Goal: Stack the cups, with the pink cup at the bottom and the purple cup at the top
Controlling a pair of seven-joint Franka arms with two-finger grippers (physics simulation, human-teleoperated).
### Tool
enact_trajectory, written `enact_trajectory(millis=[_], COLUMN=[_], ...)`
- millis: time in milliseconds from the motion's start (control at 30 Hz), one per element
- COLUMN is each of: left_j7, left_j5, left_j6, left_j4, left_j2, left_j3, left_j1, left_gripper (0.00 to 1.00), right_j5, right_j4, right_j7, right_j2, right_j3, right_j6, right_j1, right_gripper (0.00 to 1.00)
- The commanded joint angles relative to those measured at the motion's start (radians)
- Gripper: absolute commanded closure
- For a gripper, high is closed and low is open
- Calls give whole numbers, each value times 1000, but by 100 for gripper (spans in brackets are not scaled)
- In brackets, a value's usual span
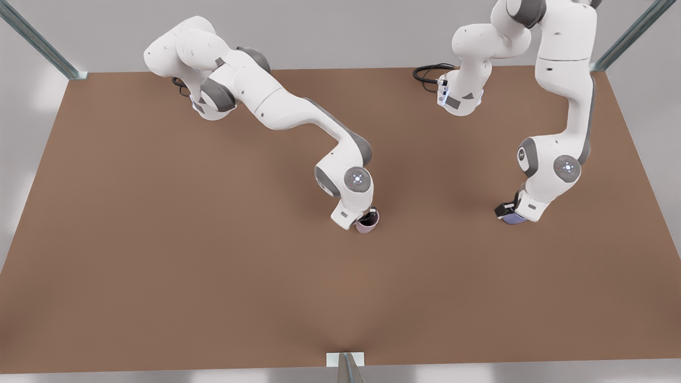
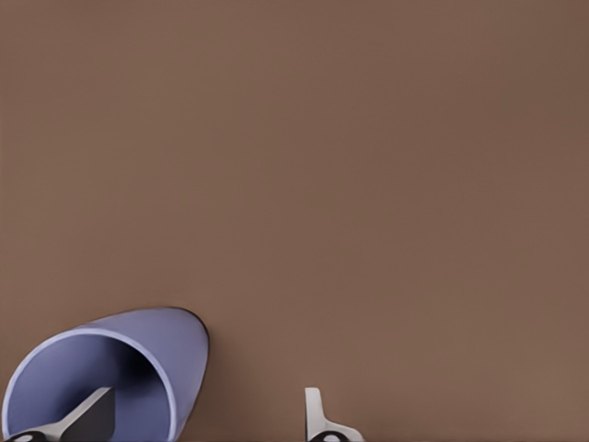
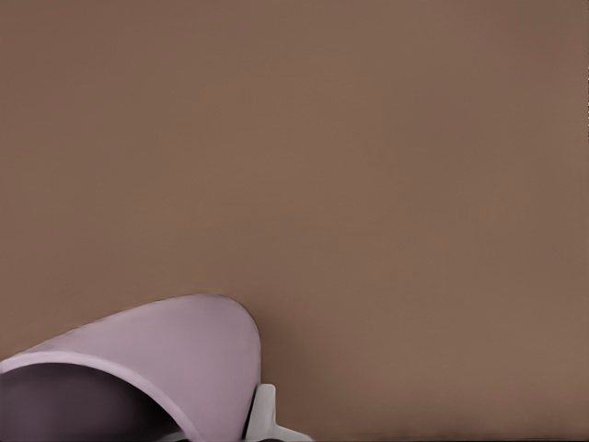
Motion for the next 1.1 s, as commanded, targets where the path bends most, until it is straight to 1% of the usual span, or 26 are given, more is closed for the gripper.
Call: enact_trajectory(millis=[0, 33, 67, 100, 133, 167, 200, 233, 267, 300, 367, 467, 533, 567, 600, 700, 733, 767, 800, 867, 900, 933, 967, 1000, 1033, 1067], left_j7=[-2, -2, -2, -2, -2, -2, -2, -2, -2, -2, -2, -2, -2, -2, -2, -2, -2, -2, -2, -10, -22, -24, -25, -45, -91, -163], left_j5=[2, 2, 2, 2, 2, 2, 2, 1, 1, 1, 1, 1, 2, 1, 1, 1, 1, 2, 2, 2, 2, 2, 2, 1, 1, 1], left_j6=[51, 51, 53, 53, 53, 53, 53, 53, 53, 53, 65, 67, 67, 67, 67, 65, 65, 62, 47, -30, -60, -100, -160, -226, -301, -418], left_j4=[-2, -2, -7, -7, -5, -7, -5, -5, -5, -5, -5, -4, -2, -2, -2, 1, 1, 4, 6, 53, 81, 107, 153, 203, 268, 370], left_j2=[7, 14, 17, 19, 25, 28, 31, 31, 34, 37, 50, 54, 57, 57, 59, 59, 57, 53, 31, 4, -10, -24, -39, -41, -44, -33], left_j3=[3, 3, 3, 3, 3, 3, 3, 3, 3, 4, 4, 3, 4, 4, 4, 4, 4, 4, 4, -5, -17, -40, -88, -132, -196, -273], left_j1=[0, 2, 2, 2, 2, 2, 0, 2, 2, 2, 3, 11, 11, 11, 11, 11, 13, 13, 11, 8, -3, -14, -14, -14, -14, -24], left_gripper=[0, 0, 0, 0, 0, 0, 0, 8, 20, 26, 33, 39, 50, 61, 66, 72, 73, 76, 79, 79, 79, 79, 79, 79, 79, 79], right_j5=[-4, -4, -4, -3, -4, -4, -4, -4, -4, -4, -4, -4, -4, -4, -4, -3, 12, 16, 16, 14, 16, 16, 13, 2, 0, -3], right_j4=[0, 1, 4, 6, 6, -2, -43, -115, -115, -115, -114, -114, -115, -117, -121, -190, -204, -292, -305, -558, -652, -678, -669, -667, -660, -617], right_j7=[458, 458, 461, 461, 459, 458, 453, 448, 448, 448, 445, 447, 445, 445, 442, 407, 370, 289, 214, -28, -151, -311, -447, -522, -660, -704], right_j2=[3, 4, 4, 4, 4, -3, -22, -60, -60, -58, -57, -62, -68, -74, -80, -167, -227, -344, -417, -701, -813, -876, -925, -959, -965, -962], right_j3=[0, 0, 0, 0, -1, -1, -1, -1, -1, -3, -9, -9, -11, -11, -17, -23, -28, -52, -72, -63, -63, -61, -61, -61, -61, -70], right_j6=[0, 0, 1, 1, 3, 1, 24, 70, 70, 70, 70, 66, 58, 60, 58, 61, 57, 32, -68, -74, -83, -115, -203, -298, -344, -416], right_j1=[-1, -1, -1, -1, -1, -2, -7, -7, -7, -5, -1, -1, 1, 1, 1, -15, -36, -90, -131, -324, -412, -519, -611, -670, -714, -725], right_gripper=[79, 79, 57, 46, 32, 23, 21, 21, 21, 21, 20, 20, 20, 20, 20, 19, 16, 6, 0, 0, 0, 0, 0, 0, 0, 0])
